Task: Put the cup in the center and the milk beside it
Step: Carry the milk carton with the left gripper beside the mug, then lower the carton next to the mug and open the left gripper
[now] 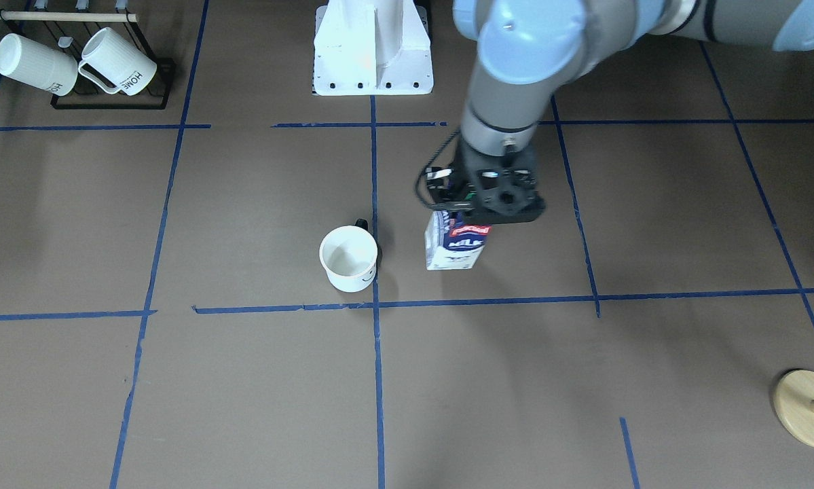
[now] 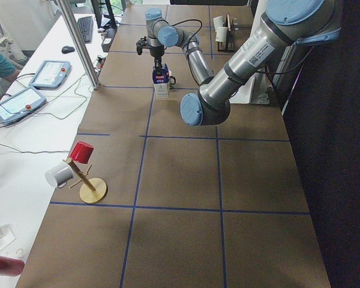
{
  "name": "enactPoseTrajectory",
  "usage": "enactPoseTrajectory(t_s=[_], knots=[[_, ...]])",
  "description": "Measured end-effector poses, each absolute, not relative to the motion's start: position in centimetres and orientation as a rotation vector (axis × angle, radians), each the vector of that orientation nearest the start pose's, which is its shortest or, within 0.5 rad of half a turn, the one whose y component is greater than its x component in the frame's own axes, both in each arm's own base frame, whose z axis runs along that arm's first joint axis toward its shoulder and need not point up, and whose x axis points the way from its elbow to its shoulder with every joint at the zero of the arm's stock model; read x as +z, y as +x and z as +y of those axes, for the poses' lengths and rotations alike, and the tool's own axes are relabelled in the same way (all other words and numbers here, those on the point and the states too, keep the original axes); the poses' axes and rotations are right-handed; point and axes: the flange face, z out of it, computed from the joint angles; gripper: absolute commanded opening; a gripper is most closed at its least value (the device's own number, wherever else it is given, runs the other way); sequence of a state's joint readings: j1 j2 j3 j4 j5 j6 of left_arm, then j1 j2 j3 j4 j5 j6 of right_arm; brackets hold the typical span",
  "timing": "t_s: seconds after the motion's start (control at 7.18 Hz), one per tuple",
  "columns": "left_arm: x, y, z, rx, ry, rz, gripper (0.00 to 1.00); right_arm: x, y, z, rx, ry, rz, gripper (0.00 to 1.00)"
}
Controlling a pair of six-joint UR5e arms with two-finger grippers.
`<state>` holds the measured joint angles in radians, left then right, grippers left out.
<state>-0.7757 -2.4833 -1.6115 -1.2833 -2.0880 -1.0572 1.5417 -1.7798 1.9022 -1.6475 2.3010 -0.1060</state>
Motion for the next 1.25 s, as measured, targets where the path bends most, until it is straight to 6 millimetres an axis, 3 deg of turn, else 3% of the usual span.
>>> enactPoseTrajectory(t_s=[0.28,0.42,0.7,0.98,1.25], knots=[[10.1,48.3,-54.6,-0.100,0.007,0.827,0.42,60.1,5.5,-40.5,-0.146,0.069,-0.729,1.00],[10.1,49.6,-54.6,-0.105,0.015,0.823,0.54,60.1,5.5,-40.4,-0.147,0.069,-0.729,1.00],[10.4,50.7,-54.8,-0.103,0.019,0.817,1.00,60.2,5.5,-40.4,-0.146,0.068,-0.729,1.00],[10.7,50.8,-54.9,-0.103,0.029,0.811,1.00,60.2,5.5,-40.4,-0.145,0.068,-0.729,1.00],[9.7,49.8,-54.8,-0.084,0.058,0.817,1.00,60.1,5.5,-40.4,-0.144,0.068,-0.730,1.00]])
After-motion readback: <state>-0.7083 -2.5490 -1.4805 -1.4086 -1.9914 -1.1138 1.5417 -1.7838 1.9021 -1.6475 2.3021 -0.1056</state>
